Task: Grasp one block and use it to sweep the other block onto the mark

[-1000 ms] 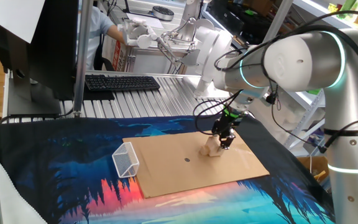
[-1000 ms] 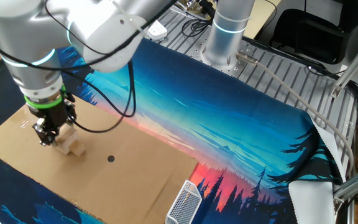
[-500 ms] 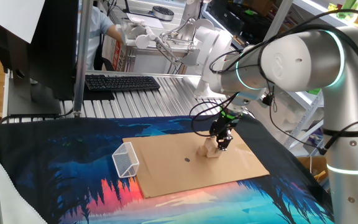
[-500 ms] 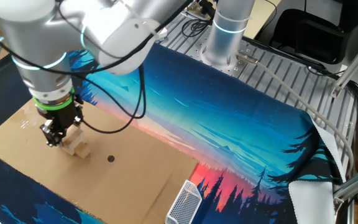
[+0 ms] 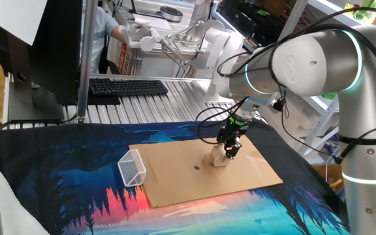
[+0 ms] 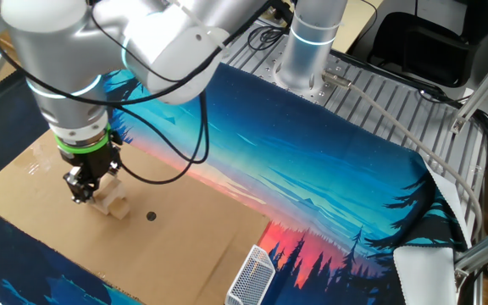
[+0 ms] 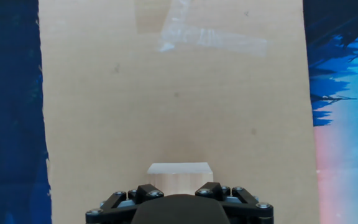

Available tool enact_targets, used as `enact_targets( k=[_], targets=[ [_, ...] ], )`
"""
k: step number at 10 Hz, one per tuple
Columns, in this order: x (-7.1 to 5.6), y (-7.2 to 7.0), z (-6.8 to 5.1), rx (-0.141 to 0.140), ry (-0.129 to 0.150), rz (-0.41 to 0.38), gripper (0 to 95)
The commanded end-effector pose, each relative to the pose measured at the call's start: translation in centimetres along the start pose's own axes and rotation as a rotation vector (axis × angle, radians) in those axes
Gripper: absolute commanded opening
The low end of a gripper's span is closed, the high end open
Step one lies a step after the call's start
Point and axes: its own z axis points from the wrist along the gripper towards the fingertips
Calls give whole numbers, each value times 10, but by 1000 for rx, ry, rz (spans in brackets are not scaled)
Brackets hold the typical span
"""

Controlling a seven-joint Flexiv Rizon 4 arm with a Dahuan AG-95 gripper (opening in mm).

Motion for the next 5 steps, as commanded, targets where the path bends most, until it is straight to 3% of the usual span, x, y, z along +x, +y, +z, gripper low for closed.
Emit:
enact_targets(
  k=[1, 5],
  targets=[
    [5, -2, 0, 0, 2, -31, 0],
    [16, -2, -1, 0, -2, -41, 0]
  ],
)
